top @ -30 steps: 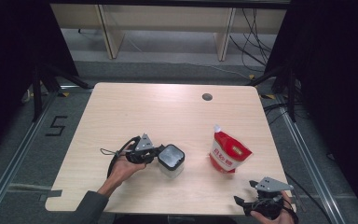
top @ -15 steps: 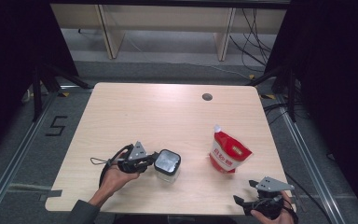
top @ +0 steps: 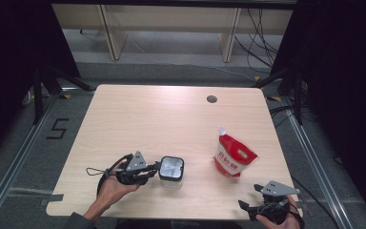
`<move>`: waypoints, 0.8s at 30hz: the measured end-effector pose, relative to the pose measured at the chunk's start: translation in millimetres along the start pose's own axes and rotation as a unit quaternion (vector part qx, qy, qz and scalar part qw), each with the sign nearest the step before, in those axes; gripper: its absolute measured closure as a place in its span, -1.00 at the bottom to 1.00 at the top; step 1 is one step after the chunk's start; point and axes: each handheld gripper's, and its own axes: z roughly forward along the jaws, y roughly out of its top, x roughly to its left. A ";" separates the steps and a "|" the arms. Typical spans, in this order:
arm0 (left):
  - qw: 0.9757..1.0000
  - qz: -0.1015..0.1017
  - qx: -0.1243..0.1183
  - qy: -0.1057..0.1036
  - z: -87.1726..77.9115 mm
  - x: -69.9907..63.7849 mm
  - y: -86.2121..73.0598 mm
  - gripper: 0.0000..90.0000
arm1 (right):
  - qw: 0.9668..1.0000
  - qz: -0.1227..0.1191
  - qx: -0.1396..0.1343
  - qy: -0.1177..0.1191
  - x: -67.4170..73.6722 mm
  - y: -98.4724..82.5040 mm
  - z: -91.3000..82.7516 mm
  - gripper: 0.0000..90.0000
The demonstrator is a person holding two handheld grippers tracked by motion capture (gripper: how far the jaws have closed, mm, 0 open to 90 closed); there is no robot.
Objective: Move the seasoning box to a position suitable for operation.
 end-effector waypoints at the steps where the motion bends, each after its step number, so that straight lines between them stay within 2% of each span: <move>1: 1.000 0.002 -0.003 -0.004 -1.1 -1.2 0.2 0.62 | 1.000 -0.008 -0.004 -0.004 -0.4 0.0 0.8 -0.65; 2: 1.000 0.009 -0.002 -0.007 -1.2 -1.2 0.6 0.63 | 1.000 -0.007 -0.005 -0.003 0.0 0.2 0.8 -0.65; 3: 1.000 -0.001 -0.001 -0.010 -1.0 -2.3 0.1 0.65 | 1.000 -0.008 -0.005 -0.003 0.4 0.3 0.8 -0.65; 4: 1.000 0.010 -0.002 -0.015 -1.5 -2.4 0.7 0.65 | 1.000 -0.010 -0.003 -0.006 0.7 0.6 0.1 -0.65; 5: 1.000 0.004 -0.002 -0.015 -1.3 -4.7 0.8 0.66 | 1.000 -0.014 -0.003 -0.006 0.3 0.6 0.4 -0.65; 6: 1.000 0.010 0.000 -0.010 -0.7 -5.7 1.3 0.66 | 1.000 -0.015 -0.003 -0.006 0.3 0.7 0.5 -0.65; 7: 1.000 0.009 0.000 -0.011 -0.4 -7.4 2.0 0.66 | 1.000 -0.013 -0.002 -0.006 0.5 0.6 0.5 -0.65; 9: 1.000 0.019 0.000 -0.014 0.1 -7.5 3.6 0.66 | 1.000 -0.013 -0.003 -0.006 0.2 0.6 0.6 -0.65; 10: 1.000 0.008 -0.003 -0.017 1.1 -9.3 3.4 0.66 | 1.000 -0.014 -0.004 -0.006 0.2 0.7 0.5 -0.65; 12: 1.000 0.010 -0.003 -0.019 1.9 -9.9 4.6 0.66 | 1.000 -0.015 -0.004 -0.004 0.2 0.7 0.5 -0.65; 13: 1.000 0.009 -0.004 -0.022 2.4 -10.7 5.0 0.66 | 1.000 -0.007 -0.001 -0.004 1.7 0.6 0.5 -0.65; 14: 1.000 0.021 -0.005 -0.021 2.9 -10.5 5.8 0.66 | 1.000 -0.021 -0.002 -0.008 0.0 1.0 0.2 -0.65; 16: 0.999 0.019 -0.003 -0.026 3.5 -14.5 7.0 0.66 | 1.000 -0.021 -0.001 -0.009 0.2 1.2 0.1 -0.65; 18: 0.999 0.026 -0.004 -0.029 5.3 -16.4 8.2 0.66 | 1.000 -0.019 -0.003 -0.003 0.5 1.0 0.9 -0.65; 19: 0.999 0.021 -0.008 -0.036 6.6 -18.1 8.6 0.65 | 1.000 -0.018 -0.003 -0.002 0.7 1.0 0.9 -0.65; 20: 0.999 0.027 -0.007 -0.036 6.8 -18.9 9.6 0.65 | 1.000 -0.018 -0.004 -0.002 0.7 1.1 0.9 -0.65; 21: 0.999 0.021 -0.007 -0.036 7.3 -20.8 10.0 0.65 | 1.000 -0.018 -0.004 -0.002 0.7 1.1 0.9 -0.65; 24: 0.999 0.025 -0.012 -0.046 9.7 -24.4 11.8 0.64 | 1.000 -0.022 -0.004 -0.008 0.2 1.2 0.3 -0.65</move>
